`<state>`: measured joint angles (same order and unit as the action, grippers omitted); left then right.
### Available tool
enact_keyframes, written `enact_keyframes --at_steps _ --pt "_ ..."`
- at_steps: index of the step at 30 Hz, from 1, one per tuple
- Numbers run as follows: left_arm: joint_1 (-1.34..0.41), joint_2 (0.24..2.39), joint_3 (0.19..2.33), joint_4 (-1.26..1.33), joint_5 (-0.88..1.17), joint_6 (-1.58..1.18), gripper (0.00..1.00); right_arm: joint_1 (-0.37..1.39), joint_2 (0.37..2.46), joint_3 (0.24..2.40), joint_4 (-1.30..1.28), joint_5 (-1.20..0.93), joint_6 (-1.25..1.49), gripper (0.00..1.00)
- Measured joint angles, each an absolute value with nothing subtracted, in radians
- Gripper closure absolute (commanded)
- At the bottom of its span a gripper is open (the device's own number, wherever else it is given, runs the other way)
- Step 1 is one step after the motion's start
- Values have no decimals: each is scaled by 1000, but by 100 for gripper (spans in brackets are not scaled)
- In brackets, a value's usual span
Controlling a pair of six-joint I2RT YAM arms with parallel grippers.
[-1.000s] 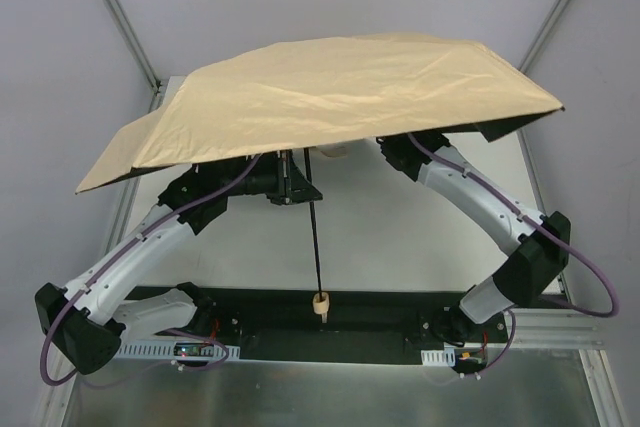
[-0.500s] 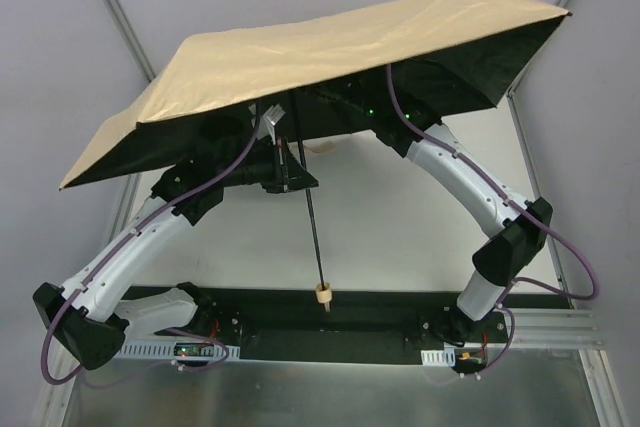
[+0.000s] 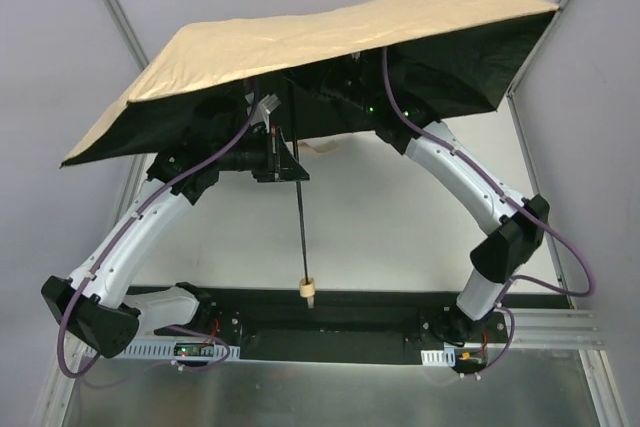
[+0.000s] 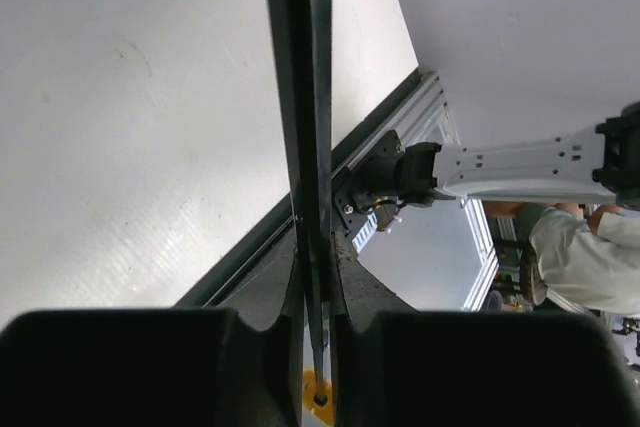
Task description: Put away the umbrella
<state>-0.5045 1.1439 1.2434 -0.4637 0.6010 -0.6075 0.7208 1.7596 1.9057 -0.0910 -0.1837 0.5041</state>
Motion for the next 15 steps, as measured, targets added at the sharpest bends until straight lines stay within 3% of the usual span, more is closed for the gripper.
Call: enact_keyframes --at_steps 5,11,15 --pt "-456 1235 1354 -587 692 -561 100 709 1603 1588 71 -125 666 100" --pt "-454 1293 1431 -628 749 -551 100 691 1545 1524 103 -83 718 100" --pt "-451 1293 1436 -609 764 -566 65 674 1526 1492 138 -66 752 100"
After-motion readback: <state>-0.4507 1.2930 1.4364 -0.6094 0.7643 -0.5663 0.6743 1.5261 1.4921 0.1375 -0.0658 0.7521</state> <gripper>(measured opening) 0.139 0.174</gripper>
